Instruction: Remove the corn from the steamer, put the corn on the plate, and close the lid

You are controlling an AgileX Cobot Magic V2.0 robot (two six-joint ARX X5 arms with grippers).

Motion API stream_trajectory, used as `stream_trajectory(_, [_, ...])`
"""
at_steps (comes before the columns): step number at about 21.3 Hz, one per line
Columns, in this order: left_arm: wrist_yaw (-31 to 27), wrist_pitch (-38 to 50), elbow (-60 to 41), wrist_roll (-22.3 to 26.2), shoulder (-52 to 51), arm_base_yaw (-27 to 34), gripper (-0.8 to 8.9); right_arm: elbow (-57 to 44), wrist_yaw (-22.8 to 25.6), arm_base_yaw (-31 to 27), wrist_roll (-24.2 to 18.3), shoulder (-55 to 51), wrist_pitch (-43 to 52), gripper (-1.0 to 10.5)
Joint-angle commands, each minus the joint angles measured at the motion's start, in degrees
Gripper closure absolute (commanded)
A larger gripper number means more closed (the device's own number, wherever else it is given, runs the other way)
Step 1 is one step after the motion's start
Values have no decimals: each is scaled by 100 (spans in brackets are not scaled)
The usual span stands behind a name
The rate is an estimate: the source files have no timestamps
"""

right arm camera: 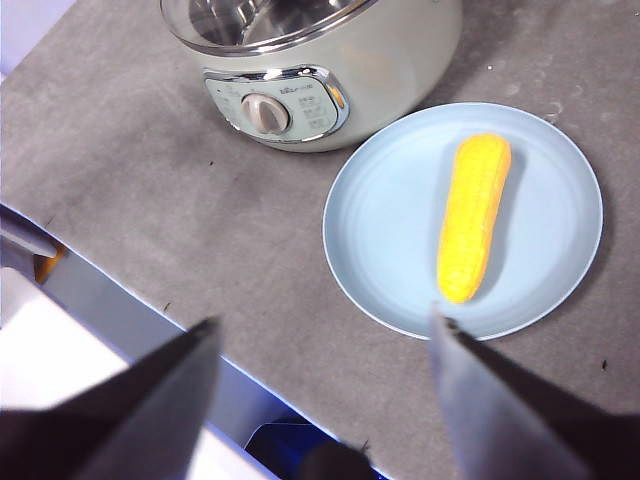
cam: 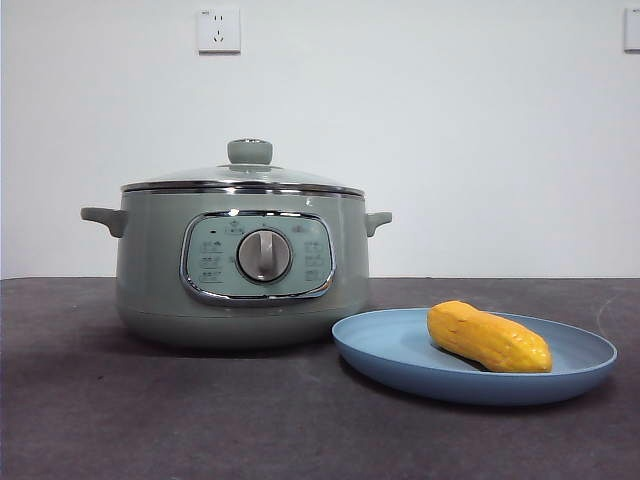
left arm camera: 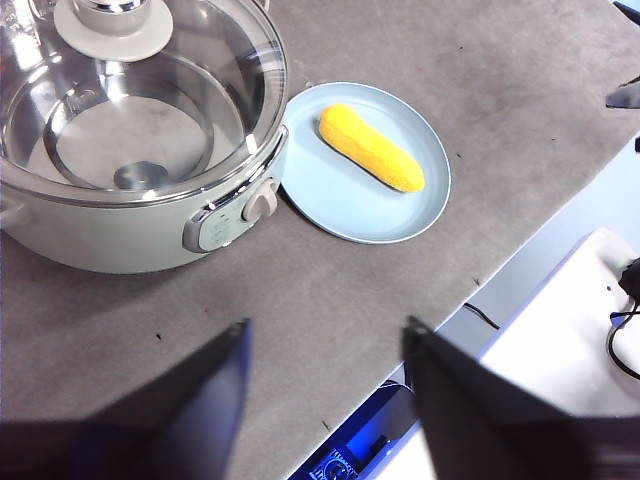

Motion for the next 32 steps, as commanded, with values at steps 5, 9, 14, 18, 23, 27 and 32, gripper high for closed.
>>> stream_trajectory(5, [-13,72,-7,11,-9,-15,818,-55,28,13,-33,-9,31,949])
stream_trajectory(9, [-13,77,-7,9,-7,-15,818,-55,33,13,-42,-9,31,946])
stream_trajectory(14, [-13,77,-7,7,-7,-15,818,-55,33,13,-42,-9,31,946])
stream_trajectory(18, [-13,77,-7,7,-4,-15,818,-55,33,13,-42,-9,31,946])
stream_trajectory(23, [-13,77,-7,7,-2,-15,818,-55,33,13,-42,-9,31,946])
stream_trajectory(27, [-120,254,-7,153,-4,-15,817,-55,33,13,-42,-9,31,946])
stream_trajectory(32, [-791,1331,-22,953,-190,262,817,-55,33,13,-42,-9,31,946])
